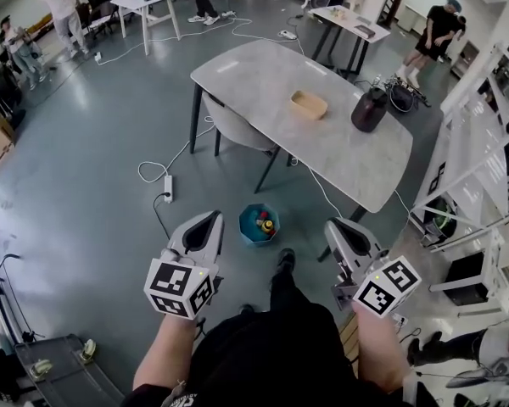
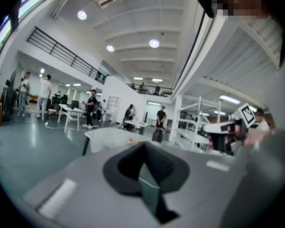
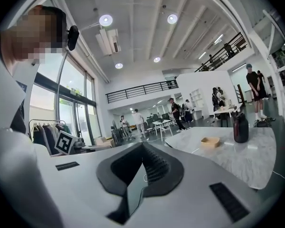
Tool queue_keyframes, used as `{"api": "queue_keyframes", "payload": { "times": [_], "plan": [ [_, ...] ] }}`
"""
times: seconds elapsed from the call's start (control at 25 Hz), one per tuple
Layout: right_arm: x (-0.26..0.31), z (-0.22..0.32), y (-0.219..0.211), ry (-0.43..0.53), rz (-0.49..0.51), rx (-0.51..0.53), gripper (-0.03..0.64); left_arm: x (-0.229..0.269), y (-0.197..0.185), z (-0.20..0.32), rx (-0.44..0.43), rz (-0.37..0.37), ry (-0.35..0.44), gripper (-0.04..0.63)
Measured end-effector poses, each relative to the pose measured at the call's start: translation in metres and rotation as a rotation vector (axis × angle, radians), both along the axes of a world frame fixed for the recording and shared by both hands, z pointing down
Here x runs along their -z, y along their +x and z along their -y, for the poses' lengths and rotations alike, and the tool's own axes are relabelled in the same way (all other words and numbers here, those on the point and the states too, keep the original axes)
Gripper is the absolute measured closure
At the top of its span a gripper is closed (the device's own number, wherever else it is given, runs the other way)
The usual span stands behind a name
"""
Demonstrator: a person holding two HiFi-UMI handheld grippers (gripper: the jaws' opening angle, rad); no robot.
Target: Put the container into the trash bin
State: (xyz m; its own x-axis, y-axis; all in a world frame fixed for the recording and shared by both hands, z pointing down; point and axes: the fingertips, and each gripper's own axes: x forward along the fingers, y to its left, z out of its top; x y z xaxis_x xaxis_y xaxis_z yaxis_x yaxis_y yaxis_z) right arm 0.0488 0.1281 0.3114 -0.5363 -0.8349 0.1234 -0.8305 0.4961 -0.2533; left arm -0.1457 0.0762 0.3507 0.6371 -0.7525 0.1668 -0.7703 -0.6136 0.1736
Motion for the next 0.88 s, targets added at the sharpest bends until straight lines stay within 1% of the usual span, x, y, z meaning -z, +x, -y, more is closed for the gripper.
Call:
{"api": "queue_keyframes", "payload": {
  "times": [0.16, 0.32, 0.44, 0.6, 0.88],
  "plan": [
    [-0.004, 0.04, 0.017, 0.01, 0.015, 0.006, 0.623, 0.0, 0.009, 0.033, 0.013, 0.017, 0.01, 0.591],
    [-0.011, 0.087, 0.038, 0.012, 0.039, 0.023, 0.623, -0.005, 0.022, 0.076, 0.063, 0.035, 0.009, 0.591],
    [-0.016, 0.122, 0.061, 0.004, 0.048, 0.047, 0.624, -0.004, 0.045, 0.107, 0.096, 0.039, 0.005, 0.591],
    [-0.016, 0.178, 0.087, -0.001, 0.061, 0.08, 0.623, 0.004, 0.081, 0.155, 0.093, 0.062, 0.011, 0.591],
    [-0.026, 0.27, 0.116, -0.037, 0.06, 0.143, 0.623, 0.007, 0.121, 0.239, 0.13, 0.062, -0.019, 0.591]
  ]
}}
